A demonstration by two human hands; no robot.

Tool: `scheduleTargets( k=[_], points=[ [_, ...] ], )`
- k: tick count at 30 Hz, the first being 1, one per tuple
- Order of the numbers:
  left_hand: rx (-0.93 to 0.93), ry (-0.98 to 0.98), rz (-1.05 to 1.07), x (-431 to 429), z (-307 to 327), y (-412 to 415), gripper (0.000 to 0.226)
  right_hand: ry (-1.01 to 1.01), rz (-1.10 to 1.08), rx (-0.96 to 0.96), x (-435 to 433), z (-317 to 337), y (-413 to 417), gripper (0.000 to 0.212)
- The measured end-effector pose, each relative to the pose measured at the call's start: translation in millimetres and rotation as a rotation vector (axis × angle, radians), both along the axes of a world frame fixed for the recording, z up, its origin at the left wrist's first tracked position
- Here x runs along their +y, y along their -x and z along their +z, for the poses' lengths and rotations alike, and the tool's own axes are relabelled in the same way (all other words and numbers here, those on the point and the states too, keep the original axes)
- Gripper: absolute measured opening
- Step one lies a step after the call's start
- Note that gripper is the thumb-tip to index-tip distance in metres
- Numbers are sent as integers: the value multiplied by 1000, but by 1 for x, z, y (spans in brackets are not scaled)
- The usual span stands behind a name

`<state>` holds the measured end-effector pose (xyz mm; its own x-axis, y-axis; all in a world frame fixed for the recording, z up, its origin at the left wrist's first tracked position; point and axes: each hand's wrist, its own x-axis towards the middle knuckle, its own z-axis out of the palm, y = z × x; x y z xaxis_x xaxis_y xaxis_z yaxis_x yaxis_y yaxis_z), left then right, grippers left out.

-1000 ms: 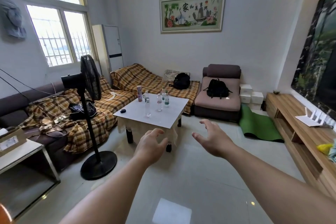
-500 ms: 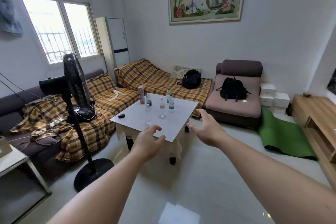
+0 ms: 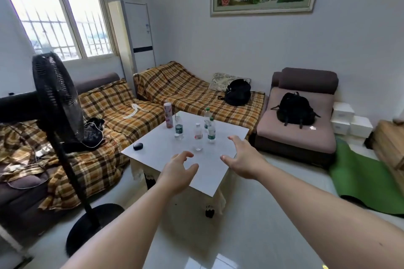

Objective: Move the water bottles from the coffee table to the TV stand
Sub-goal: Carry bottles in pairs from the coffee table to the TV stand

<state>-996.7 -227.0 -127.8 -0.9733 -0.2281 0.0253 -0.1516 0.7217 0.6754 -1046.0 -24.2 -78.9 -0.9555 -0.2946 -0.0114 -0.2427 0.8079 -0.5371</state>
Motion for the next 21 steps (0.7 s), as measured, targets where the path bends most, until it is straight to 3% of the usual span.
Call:
scheduleTargets(
  k=[13, 21],
  points=[
    [-54, 28, -32, -28, -29, 221, 39, -85, -7, -60, -22, -26, 224, 69],
    [-101, -7, 94, 14, -52, 362, 41, -86, 93, -103, 19, -66, 393, 69]
  ],
)
